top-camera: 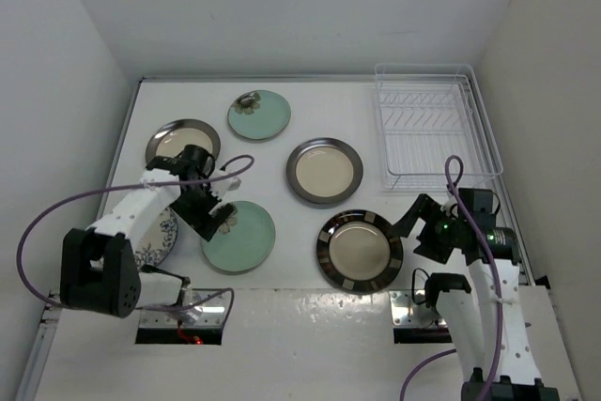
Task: Load the plates into the dish rack
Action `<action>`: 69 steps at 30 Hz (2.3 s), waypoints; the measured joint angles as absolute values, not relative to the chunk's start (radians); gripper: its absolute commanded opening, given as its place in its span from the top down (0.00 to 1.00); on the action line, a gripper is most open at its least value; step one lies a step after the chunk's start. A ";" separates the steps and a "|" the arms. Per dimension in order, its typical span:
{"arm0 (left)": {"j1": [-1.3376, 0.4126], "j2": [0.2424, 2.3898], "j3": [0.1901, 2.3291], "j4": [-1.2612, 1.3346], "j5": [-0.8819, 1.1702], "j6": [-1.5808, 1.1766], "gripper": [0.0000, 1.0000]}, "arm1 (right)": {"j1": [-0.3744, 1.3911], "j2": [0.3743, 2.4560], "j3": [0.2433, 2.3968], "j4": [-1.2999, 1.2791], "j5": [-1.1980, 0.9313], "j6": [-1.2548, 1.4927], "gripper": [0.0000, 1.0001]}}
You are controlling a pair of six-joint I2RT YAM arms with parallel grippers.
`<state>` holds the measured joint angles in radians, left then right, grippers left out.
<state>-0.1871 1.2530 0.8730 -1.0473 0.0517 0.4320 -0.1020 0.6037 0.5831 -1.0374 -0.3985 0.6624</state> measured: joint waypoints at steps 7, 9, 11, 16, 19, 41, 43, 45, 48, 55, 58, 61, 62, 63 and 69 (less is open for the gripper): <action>-0.124 1.550 0.922 -0.932 0.159 0.463 0.19 | -0.102 0.621 0.617 -1.017 -0.398 0.654 0.08; -0.113 1.620 0.954 -0.915 0.183 0.469 0.22 | -0.101 0.605 0.617 -1.017 -0.397 0.654 0.08; -0.091 1.690 0.986 -0.892 0.202 0.478 0.24 | -0.101 0.588 0.620 -1.018 -0.393 0.652 0.08; -0.023 1.806 1.079 -0.932 0.245 0.471 0.49 | -0.101 0.575 0.641 -1.019 -0.376 0.640 0.08; -0.005 1.848 1.109 -0.960 0.296 0.478 0.71 | -0.100 0.578 0.658 -1.018 -0.367 0.632 0.08; -0.046 1.781 1.320 -1.064 0.566 0.474 1.00 | 0.098 0.717 0.798 -0.906 -0.451 0.547 0.23; -0.078 1.720 1.376 -1.035 0.567 0.450 1.00 | 0.252 0.767 0.861 -0.879 -0.413 0.537 0.22; -0.099 1.688 1.414 -1.002 0.571 0.432 1.00 | 0.425 0.875 0.944 -0.847 -0.352 0.522 0.16; -0.117 1.687 1.430 -0.971 0.573 0.416 1.00 | 0.639 1.097 1.079 -0.797 -0.229 0.480 0.13; -0.141 1.701 1.460 -1.039 0.573 0.421 1.00 | 0.736 1.441 1.131 -0.602 -0.138 0.341 0.09; -0.160 1.699 1.505 -1.065 0.595 0.438 1.00 | 0.696 1.504 1.178 -0.540 -0.160 0.306 0.08; -0.174 1.686 1.546 -1.079 0.629 0.450 1.00 | 0.657 1.522 1.221 -0.470 -0.183 0.274 0.07; -0.178 1.679 1.557 -1.083 0.639 0.453 1.00 | 0.647 1.518 1.226 -0.446 -0.187 0.260 0.06; -0.181 1.667 1.567 -1.087 0.650 0.458 1.00 | 0.641 1.515 1.227 -0.428 -0.192 0.247 0.05; -0.189 1.610 1.630 -1.132 0.722 0.478 1.00 | 0.613 1.451 1.165 -0.323 -0.246 0.178 0.03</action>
<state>-0.1886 1.6104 1.6302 -1.1316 0.7216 0.4782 0.6132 1.4509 1.1648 -0.3229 -0.2462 0.1776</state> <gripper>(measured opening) 0.086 0.956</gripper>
